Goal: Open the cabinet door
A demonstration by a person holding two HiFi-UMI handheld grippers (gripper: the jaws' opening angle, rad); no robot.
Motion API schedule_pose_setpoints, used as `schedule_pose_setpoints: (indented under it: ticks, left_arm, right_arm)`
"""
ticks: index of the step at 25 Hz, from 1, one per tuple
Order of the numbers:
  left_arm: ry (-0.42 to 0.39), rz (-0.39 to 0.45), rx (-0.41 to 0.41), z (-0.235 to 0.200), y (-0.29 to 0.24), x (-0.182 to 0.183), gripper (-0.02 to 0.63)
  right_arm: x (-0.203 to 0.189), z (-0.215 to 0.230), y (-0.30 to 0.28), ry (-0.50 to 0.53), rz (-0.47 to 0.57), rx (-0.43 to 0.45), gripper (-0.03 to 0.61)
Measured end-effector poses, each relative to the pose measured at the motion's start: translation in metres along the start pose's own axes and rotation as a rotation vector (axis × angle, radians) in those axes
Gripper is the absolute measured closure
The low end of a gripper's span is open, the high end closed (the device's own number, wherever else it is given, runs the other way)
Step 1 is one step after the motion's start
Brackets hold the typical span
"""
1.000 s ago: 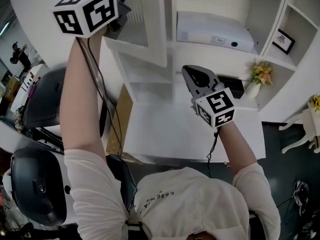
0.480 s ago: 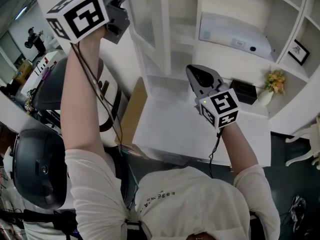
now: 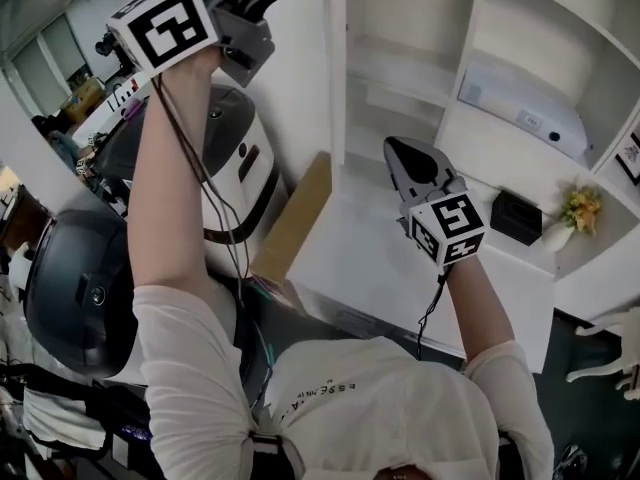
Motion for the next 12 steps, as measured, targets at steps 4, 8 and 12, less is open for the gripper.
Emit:
schedule_pose_setpoints:
  ticks: [4, 8, 12]
  left_arm:
    - [-0.025, -0.003, 0.04, -0.016, 0.027, 0.004, 0.532]
    - [-0.021, 0.006, 0.091, -0.032, 0.05, 0.006, 0.534]
    - [-0.02, 0.002, 0.135, -0.044, 0.073, 0.009, 0.535]
  right_arm:
    - [-0.002, -0.007, -0.017, -0.008, 0.006, 0.031, 0.568]
    - [0.002, -0.02, -0.043, -0.027, 0.019, 0.076, 0.568]
    - [0.008, -0.042, -0.063, -0.026, 0.051, 0.122, 0.568]
Point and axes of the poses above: the fingertips, and each gripper's own axes: y backward along the fingers, z to its right, x out of its top, the point moved 6 cm from there along y, backward along the fingers, and after that the axes turned 9 degrees about -y, right-handed, at the moved point
